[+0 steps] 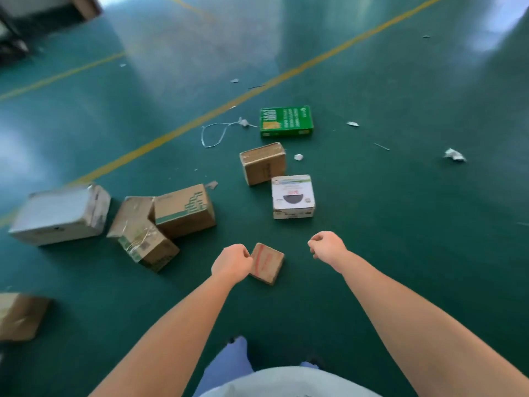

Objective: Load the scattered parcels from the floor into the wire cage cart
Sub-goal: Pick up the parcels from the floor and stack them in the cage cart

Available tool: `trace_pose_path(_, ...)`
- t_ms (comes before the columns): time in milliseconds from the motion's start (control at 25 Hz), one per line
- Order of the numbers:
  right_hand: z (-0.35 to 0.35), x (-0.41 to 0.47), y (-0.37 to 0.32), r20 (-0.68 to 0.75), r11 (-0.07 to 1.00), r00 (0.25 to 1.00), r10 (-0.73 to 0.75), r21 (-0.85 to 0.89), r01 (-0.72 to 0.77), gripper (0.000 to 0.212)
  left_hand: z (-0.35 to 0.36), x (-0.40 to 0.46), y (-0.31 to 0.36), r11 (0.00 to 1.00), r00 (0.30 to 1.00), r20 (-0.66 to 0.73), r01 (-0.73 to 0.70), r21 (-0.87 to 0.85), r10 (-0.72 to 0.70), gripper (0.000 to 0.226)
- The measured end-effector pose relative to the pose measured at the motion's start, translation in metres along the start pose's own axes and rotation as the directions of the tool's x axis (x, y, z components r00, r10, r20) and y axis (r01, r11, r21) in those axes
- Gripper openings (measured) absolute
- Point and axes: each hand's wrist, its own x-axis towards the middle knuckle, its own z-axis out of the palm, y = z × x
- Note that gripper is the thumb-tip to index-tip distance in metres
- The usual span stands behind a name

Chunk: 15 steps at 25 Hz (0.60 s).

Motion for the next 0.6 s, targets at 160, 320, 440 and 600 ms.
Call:
trace_pose_path(160,0.037,0.027,-0.051,0.037,0.997,0.999,-0.037,-0.062,0.039,0.019,-0.029,0.037,-0.043,0.998,0.998,-0.005,0.055,-0.023,-0.055,0.019)
trace_pose_path(320,0.09,0.051,-0.112,0.058,0.988,0.997,-0.043,-0.147,0.051,0.02,-0.062,0.083,-0.105,0.992,0.995,-0.002,0.094,-0.083,-0.095,0.019)
trace_pose_path(440,0.136,0.062,-0.16,0.083,0.98,0.994,-0.065,-0.181,0.079,0.021,-0.087,0.112,-0.157,0.987,0.992,0.045,0.125,-0.102,-0.121,0.018)
trace_pose_path(600,0.201,0.079,-0.212,0.185,0.951,0.978,-0.092,-0.274,0.141,0.018,-0.109,0.149,-0.219,0.958,0.975,0.08,0.217,-0.185,-0.206,0.017)
